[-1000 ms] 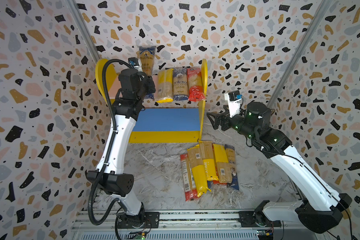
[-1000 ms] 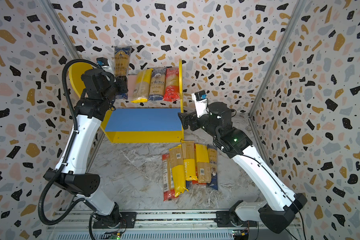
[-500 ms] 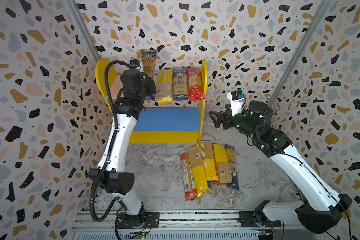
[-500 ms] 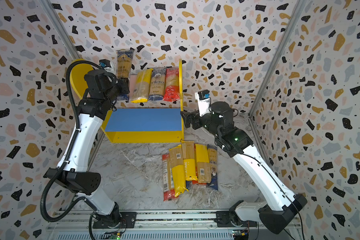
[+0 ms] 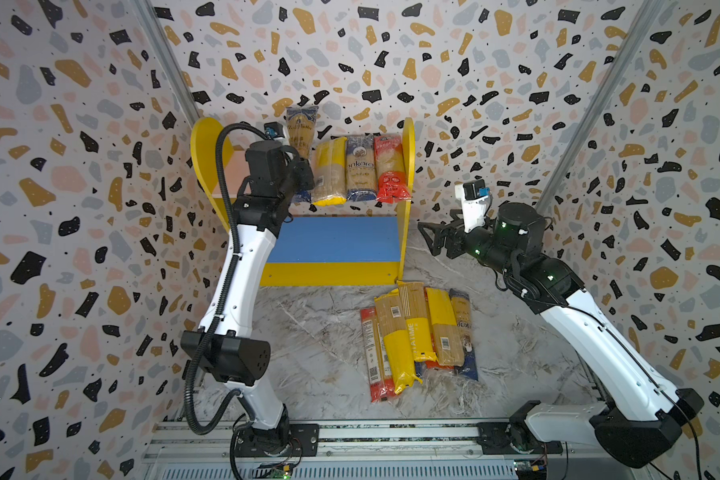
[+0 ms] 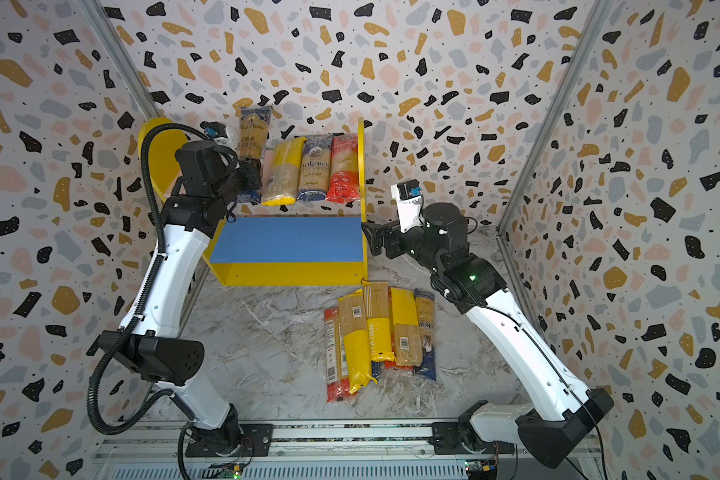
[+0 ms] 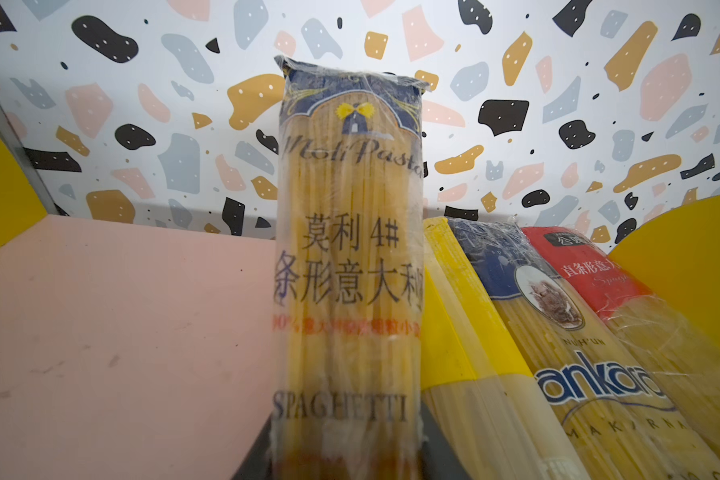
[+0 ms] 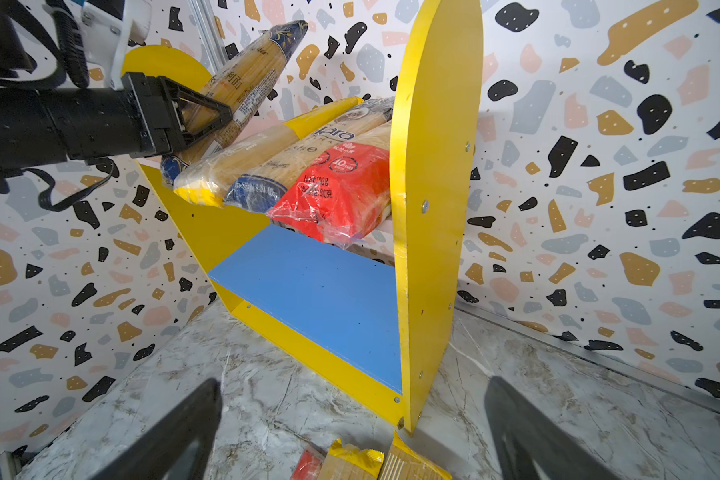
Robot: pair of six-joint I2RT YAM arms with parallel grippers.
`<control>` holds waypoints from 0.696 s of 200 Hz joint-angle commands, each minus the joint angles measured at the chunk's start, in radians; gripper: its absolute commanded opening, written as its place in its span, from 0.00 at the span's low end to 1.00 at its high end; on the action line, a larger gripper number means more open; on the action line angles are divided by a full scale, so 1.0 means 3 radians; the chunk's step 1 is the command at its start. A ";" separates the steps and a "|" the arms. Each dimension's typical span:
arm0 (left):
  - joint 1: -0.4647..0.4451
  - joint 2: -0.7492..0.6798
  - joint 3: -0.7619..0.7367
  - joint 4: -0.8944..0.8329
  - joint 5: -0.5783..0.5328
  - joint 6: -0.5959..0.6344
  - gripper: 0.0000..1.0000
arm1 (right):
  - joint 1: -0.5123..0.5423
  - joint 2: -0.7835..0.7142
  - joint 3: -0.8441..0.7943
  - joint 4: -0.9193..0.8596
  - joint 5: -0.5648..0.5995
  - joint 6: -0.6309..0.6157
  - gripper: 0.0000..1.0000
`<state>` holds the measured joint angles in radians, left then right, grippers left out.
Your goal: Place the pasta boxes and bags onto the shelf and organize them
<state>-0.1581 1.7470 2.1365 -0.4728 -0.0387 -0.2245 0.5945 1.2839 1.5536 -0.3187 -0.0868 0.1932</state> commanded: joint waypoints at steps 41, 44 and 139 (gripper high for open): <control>0.0016 -0.0137 0.0157 0.0653 0.0105 -0.0009 0.57 | -0.0012 -0.0120 -0.0047 0.0130 -0.0275 0.0010 0.99; 0.0016 -0.0140 0.0159 0.0654 0.0100 -0.0010 0.57 | -0.0015 -0.0118 -0.0047 0.0128 -0.0281 0.0009 0.99; 0.0018 -0.0708 -0.0503 0.0895 0.0308 -0.0232 0.63 | -0.0012 -0.0145 -0.0069 0.0104 -0.0398 0.0001 0.99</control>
<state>-0.1577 1.6424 2.0892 -0.3038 0.0158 -0.2481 0.5938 1.2816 1.5394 -0.2993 -0.1898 0.1932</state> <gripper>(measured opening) 0.621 0.989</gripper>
